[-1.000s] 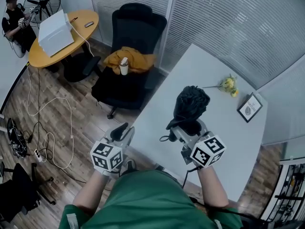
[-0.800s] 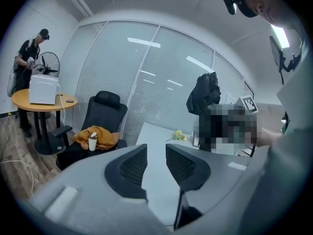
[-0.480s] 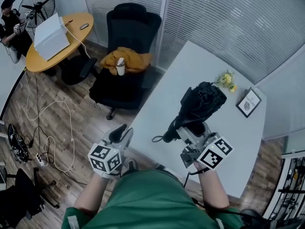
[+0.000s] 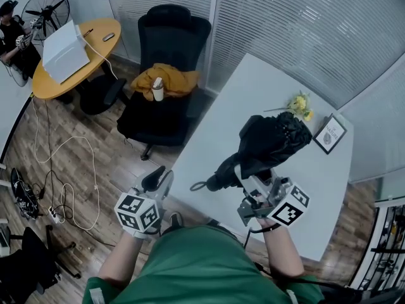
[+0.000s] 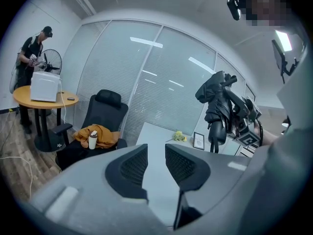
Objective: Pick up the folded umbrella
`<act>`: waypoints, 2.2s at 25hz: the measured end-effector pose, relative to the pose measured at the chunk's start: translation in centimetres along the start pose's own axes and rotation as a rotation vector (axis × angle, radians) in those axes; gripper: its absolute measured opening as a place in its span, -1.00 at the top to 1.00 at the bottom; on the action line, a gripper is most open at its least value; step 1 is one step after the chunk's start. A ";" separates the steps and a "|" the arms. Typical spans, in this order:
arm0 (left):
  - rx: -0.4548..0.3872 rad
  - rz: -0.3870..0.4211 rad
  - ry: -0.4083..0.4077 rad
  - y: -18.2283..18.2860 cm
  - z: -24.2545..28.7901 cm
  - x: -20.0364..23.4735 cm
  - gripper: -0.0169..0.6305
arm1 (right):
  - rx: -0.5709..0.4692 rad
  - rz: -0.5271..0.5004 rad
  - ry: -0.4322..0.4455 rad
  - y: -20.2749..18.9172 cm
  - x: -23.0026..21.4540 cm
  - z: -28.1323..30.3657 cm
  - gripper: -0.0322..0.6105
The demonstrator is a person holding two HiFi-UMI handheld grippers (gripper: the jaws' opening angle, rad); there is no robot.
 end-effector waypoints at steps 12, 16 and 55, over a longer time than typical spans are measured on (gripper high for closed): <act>0.007 0.047 0.003 0.6 0.2 -0.8 0.58 | -0.054 0.036 0.079 0.2 0.7 -0.2 0.01; 0.007 0.038 0.009 0.6 0.4 -0.7 0.59 | -0.065 0.030 0.108 0.1 0.7 -0.1 0.01; 0.027 0.014 0.031 -0.2 0.4 -0.5 0.62 | -0.067 0.017 0.103 -0.1 0.3 -0.4 0.01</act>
Point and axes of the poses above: the fingertips, and each gripper's own axes: z forward along the fingers, x to its left, y out of its top, the point moved 7 cm from there along -z, backward along the fingers, and after that the axes turned 10 degrees about -x, right-handed, at the moved point
